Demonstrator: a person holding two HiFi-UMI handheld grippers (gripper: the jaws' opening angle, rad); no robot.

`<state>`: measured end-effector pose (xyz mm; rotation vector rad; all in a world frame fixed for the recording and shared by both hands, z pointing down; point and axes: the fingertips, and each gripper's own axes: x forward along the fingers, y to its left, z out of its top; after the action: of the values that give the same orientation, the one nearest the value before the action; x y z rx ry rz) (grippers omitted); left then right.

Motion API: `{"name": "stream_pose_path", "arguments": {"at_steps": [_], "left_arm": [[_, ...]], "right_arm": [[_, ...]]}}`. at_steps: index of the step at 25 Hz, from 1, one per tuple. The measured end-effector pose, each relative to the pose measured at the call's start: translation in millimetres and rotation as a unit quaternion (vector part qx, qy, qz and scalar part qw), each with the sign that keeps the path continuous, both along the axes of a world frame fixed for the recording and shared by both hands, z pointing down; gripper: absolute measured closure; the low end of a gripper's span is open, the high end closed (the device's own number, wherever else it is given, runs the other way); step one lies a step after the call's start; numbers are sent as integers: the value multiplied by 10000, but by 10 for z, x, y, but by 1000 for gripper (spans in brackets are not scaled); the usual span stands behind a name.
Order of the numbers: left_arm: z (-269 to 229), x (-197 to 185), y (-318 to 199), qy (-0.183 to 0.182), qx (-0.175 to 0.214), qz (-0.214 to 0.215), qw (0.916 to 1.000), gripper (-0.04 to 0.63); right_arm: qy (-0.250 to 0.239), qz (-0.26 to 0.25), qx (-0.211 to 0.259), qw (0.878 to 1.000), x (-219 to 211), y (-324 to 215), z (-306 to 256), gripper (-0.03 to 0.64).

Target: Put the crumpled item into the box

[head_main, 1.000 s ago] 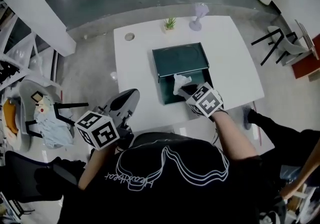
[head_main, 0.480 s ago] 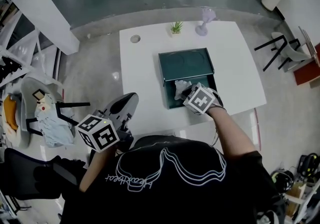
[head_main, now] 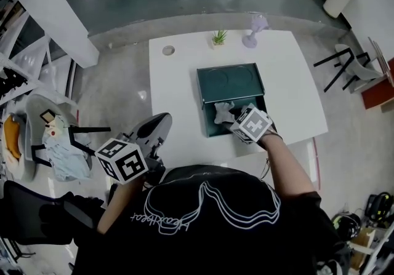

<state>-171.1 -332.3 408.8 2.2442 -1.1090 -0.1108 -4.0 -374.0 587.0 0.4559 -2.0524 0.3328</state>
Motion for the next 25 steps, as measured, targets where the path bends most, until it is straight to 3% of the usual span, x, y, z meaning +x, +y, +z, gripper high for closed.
{"name": "stream_pose_path", "arguments": {"at_steps": [4,8,12,15,20,25], "left_arm": [[-35,82,0,-15,26,129,9999,591],[-63,204,51,-6,7,279,9996,591],[-117,345,134,41,33,477,9988,591],[-143,404,209,-23,83,607,9981,591],[-228,475,307,65,211,782,9967,591],[-398,609,501,234,459,1040,9932,591]], "right_arm": [[-598,220,163,9978,-34,3,-284,403],[-1580,536,521,9846,-91,104,-765,471],[-2690,1191,975,9508,-58,224,-1292,614],[-3269,1615,1289,9222,17,341,-1585,614],[-3926,1811,1470,8896,54,550,-1901,614],[-4269,1873,1561,8708,98,820,-2060,614]]}}
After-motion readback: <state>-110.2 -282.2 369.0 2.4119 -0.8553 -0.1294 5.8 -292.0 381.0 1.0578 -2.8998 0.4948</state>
